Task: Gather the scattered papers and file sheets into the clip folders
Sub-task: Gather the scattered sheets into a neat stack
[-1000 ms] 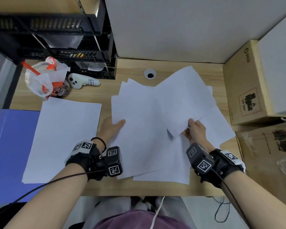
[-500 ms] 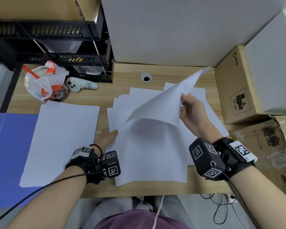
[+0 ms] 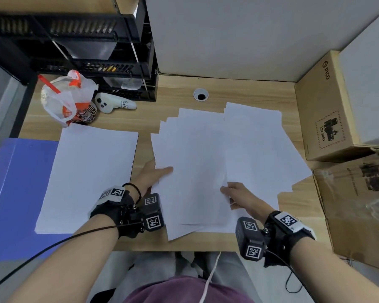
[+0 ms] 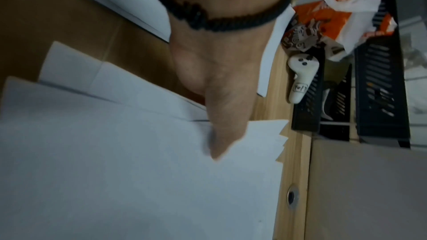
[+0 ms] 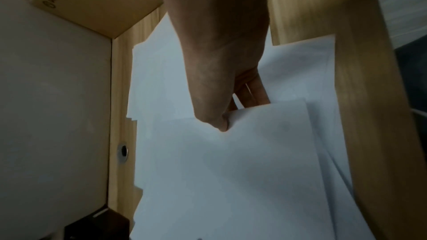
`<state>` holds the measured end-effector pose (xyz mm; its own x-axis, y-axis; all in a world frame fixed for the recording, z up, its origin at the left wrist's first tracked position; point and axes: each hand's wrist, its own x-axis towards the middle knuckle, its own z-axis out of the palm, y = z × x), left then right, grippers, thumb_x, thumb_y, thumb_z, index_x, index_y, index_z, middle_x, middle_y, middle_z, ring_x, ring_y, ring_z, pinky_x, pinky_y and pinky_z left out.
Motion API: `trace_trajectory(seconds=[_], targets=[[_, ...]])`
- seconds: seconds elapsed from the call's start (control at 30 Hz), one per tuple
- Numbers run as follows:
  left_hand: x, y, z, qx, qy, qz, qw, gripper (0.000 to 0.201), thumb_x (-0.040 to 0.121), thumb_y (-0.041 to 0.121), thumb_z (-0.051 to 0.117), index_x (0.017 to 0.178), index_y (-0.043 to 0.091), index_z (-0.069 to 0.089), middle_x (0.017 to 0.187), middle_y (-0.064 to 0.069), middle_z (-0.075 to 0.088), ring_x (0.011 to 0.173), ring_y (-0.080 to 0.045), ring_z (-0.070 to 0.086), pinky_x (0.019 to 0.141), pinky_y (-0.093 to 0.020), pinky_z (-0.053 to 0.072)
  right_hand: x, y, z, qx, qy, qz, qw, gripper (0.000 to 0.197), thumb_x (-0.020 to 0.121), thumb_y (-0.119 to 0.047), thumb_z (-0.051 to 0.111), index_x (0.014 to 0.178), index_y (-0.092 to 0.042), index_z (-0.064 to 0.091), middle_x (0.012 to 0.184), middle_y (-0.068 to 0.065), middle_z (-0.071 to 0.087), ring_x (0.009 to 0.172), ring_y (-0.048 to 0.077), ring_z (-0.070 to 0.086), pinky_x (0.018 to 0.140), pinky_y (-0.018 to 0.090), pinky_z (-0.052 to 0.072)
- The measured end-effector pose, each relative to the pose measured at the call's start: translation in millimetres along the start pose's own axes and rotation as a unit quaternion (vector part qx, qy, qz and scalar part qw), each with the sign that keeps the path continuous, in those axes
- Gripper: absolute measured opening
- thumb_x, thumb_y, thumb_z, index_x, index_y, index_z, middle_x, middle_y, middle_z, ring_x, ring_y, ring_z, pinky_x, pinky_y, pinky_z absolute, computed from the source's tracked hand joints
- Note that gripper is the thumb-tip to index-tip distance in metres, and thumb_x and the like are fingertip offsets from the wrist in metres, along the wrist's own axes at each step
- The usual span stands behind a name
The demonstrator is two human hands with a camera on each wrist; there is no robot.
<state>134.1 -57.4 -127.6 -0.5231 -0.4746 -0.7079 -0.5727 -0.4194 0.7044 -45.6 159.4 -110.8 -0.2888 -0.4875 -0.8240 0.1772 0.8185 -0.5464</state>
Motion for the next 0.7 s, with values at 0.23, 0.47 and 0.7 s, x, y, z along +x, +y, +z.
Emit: trace_trajectory(seconds=[0.23, 0.47, 0.7], targets=[[0.7, -1.0, -19.7, 0.132, 0.195, 0.012, 0.972, 0.02, 0.09, 0.012, 0.055, 0.109, 0.016, 0.06, 0.097, 0.002, 0.062, 0.096, -0.022, 0.055, 0.082, -0.027, 0.043, 16.5, 8.2, -40.5, -0.044, 0.194, -0.056, 0.978, 0.038, 0.093, -0.013, 0.06, 0.13, -0.005, 0.056, 0.132, 0.014, 0.056, 0.116, 0.029, 0.055, 0.091, 0.036, 0.045], [1.2, -4.4, -36.0, -0.066, 0.083, -0.026, 0.994, 0.038, 0.09, 0.005, 0.062, 0.126, 0.007, 0.054, 0.122, -0.009, 0.062, 0.104, -0.03, 0.061, 0.09, -0.04, 0.05, 15.7, 25.4, -58.1, -0.006, 0.254, -0.027, 0.967, 0.057, 0.092, -0.012, 0.06, 0.143, 0.002, 0.038, 0.151, 0.018, 0.039, 0.138, 0.032, 0.037, 0.111, 0.039, 0.031], [12.2, 5.7, 15.8, 0.061, 0.035, 0.018, 0.997, 0.008, 0.093, 0.016, 0.06, 0.099, 0.012, 0.063, 0.102, -0.01, 0.067, 0.091, -0.024, 0.064, 0.083, -0.032, 0.049, 24.9, 15.4, -37.8, 0.172, 0.175, -0.038, 0.969, 0.058, 0.097, -0.019, 0.057, 0.148, -0.012, 0.031, 0.142, 0.002, 0.04, 0.124, 0.022, 0.049, 0.097, 0.039, 0.047]])
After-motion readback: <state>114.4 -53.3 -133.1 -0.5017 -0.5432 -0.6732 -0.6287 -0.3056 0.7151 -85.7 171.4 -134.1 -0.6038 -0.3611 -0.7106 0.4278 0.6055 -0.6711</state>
